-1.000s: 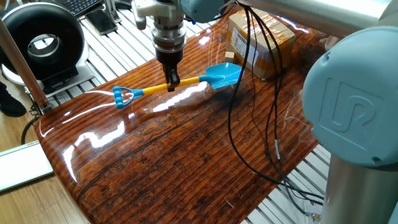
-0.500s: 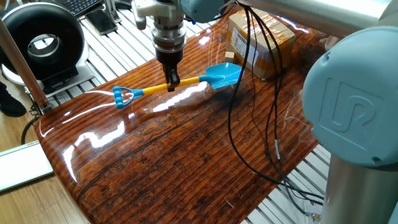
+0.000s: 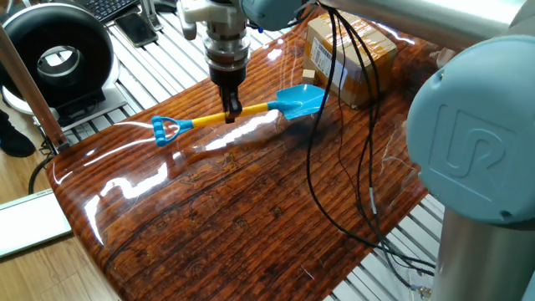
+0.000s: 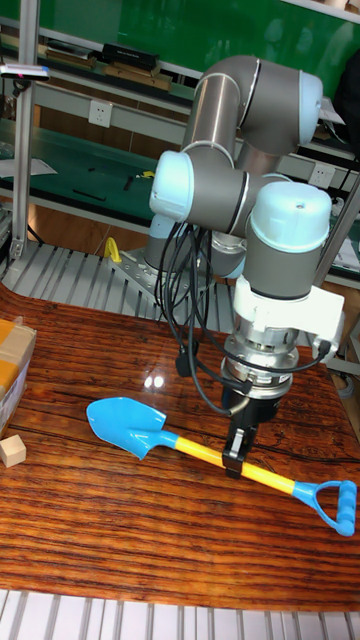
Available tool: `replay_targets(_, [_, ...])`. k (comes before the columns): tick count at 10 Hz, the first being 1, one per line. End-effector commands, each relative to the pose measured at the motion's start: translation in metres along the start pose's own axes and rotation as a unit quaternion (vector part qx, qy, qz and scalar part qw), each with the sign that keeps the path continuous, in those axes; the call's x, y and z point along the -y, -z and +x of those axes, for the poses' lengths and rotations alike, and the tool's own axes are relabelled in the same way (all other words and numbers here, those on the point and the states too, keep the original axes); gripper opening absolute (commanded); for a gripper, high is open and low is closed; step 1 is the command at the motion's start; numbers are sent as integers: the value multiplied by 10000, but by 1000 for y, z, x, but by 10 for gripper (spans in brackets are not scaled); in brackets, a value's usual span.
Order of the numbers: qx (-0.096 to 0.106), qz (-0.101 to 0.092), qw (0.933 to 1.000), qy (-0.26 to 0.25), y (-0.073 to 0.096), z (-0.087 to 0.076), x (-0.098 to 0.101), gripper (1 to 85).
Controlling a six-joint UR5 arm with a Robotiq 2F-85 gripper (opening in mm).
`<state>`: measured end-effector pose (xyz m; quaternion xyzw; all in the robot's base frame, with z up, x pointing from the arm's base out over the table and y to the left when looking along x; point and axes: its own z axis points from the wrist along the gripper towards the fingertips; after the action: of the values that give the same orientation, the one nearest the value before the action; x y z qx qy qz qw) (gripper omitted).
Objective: Use a shovel to scoop up an object
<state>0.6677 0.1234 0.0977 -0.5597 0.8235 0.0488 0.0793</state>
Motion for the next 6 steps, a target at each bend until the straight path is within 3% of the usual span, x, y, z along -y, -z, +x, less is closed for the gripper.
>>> replay_targets(1, [235,-102,9995,166,3,-12,-4,10])
replay_targets(3, [363,-196,9973,609,0,-16,-5,10])
replay_targets(6, [334,-214,9947,948,-7,10,0,10])
